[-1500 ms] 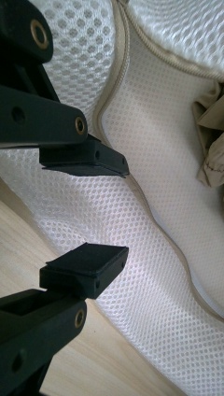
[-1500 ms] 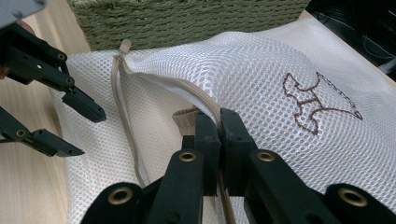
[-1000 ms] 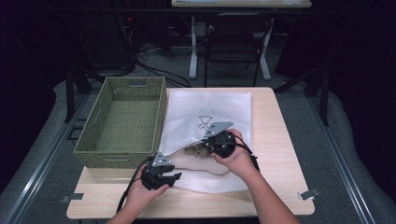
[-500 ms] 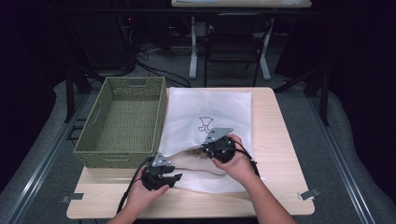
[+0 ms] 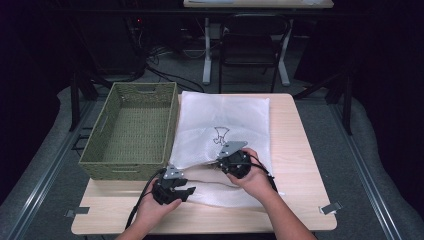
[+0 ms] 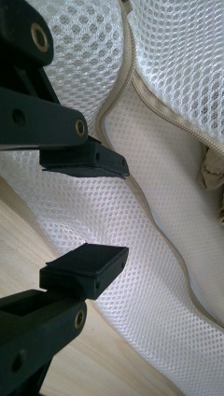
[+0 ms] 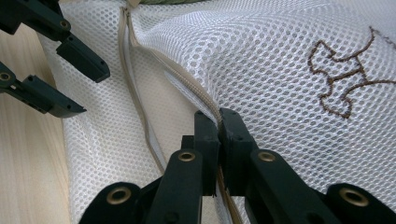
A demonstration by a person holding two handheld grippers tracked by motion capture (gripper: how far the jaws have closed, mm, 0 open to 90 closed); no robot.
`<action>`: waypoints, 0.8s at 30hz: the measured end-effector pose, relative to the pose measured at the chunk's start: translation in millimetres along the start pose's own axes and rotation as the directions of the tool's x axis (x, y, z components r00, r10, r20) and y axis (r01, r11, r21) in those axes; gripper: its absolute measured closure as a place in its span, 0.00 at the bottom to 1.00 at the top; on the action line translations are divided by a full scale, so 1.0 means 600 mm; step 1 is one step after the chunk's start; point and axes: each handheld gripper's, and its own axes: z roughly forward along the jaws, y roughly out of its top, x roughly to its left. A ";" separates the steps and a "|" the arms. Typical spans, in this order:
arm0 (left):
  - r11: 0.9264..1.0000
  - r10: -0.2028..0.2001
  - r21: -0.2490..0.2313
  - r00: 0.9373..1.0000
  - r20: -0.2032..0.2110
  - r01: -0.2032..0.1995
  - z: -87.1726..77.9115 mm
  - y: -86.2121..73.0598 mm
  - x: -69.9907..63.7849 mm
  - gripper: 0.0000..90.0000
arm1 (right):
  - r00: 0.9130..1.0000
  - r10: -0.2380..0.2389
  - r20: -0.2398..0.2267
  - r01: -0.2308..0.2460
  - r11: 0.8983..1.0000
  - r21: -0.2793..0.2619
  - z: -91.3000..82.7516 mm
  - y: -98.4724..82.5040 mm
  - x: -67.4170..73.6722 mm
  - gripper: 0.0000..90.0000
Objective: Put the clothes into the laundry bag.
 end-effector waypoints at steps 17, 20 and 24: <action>1.000 0.019 0.008 1.000 -0.006 -0.019 0.004 -0.001 -0.003 0.61 | 1.000 0.007 -0.012 -0.006 0.999 0.048 0.022 -0.022 0.002 0.98; 1.000 0.015 0.008 1.000 -0.006 -0.015 0.004 -0.001 -0.004 0.61 | 1.000 -0.006 -0.014 0.007 0.998 0.059 0.027 -0.025 0.003 0.98; 1.000 0.015 0.012 1.000 -0.003 -0.015 0.004 -0.001 -0.004 0.61 | 1.000 -0.008 -0.016 0.009 0.997 0.075 0.033 -0.028 0.006 0.98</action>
